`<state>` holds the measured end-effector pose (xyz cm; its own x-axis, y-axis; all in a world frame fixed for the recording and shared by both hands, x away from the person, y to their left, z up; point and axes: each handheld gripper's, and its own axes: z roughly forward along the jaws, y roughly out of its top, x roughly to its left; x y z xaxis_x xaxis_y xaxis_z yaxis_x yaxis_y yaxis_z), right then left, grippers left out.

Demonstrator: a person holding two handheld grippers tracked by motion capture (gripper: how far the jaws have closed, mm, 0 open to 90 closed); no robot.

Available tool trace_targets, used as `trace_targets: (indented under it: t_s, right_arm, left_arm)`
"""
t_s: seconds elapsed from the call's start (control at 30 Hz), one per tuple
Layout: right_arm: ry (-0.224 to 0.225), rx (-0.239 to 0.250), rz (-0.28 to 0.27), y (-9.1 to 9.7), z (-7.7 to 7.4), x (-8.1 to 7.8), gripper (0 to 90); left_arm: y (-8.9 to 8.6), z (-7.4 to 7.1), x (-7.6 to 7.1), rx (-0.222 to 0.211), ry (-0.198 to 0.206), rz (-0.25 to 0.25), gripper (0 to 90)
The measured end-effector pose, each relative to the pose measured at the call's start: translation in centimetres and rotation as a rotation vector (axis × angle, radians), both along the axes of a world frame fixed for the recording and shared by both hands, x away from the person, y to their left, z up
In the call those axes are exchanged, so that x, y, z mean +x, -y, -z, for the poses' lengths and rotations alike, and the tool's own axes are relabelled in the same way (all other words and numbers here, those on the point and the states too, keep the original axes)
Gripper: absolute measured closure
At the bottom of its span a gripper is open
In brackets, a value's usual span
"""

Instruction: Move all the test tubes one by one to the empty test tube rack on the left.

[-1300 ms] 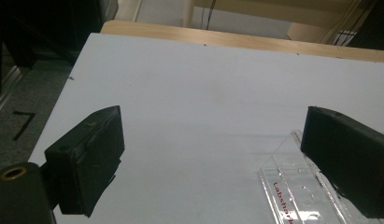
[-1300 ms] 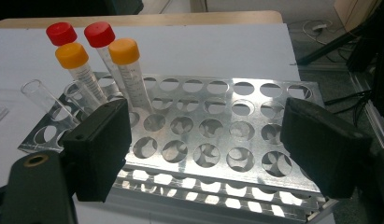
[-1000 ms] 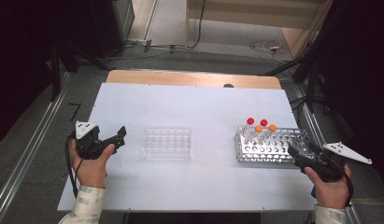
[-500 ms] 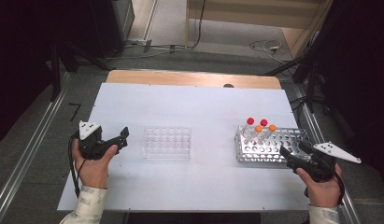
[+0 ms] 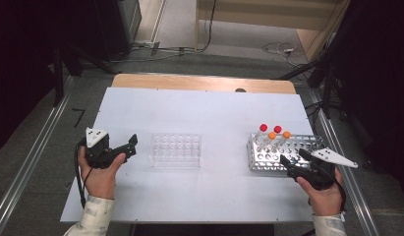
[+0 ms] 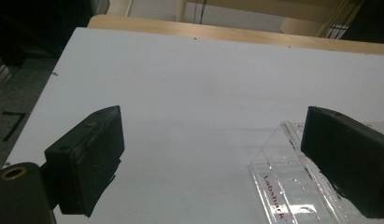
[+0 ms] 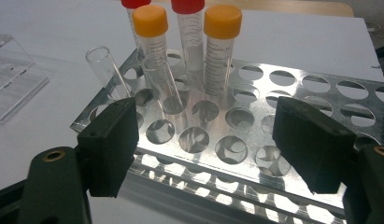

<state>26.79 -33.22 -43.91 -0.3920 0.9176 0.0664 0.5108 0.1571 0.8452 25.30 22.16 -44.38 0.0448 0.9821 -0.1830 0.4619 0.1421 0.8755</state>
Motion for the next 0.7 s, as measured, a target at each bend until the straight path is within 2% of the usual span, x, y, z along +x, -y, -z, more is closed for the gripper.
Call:
trace_targets:
  t_s: [0.2, 0.4, 0.7]
  right_arm:
    - [0.01, -0.014, -0.014, -0.7, 0.2, 0.4, 21.7]
    - [0.015, -0.026, -0.021, -1.3, 0.3, 0.7, 26.6]
    - [0.048, -0.062, -0.037, -2.4, 0.7, 1.3, 50.3]
  left_arm:
    - [0.1, 0.1, 0.1, 0.005, -0.004, 0.004, 6.9]
    - [0.1, 0.1, 0.0, 0.006, -0.004, 0.002, 7.0]
    - [0.1, 0.1, 0.0, 0.007, 0.001, -0.002, 7.0]
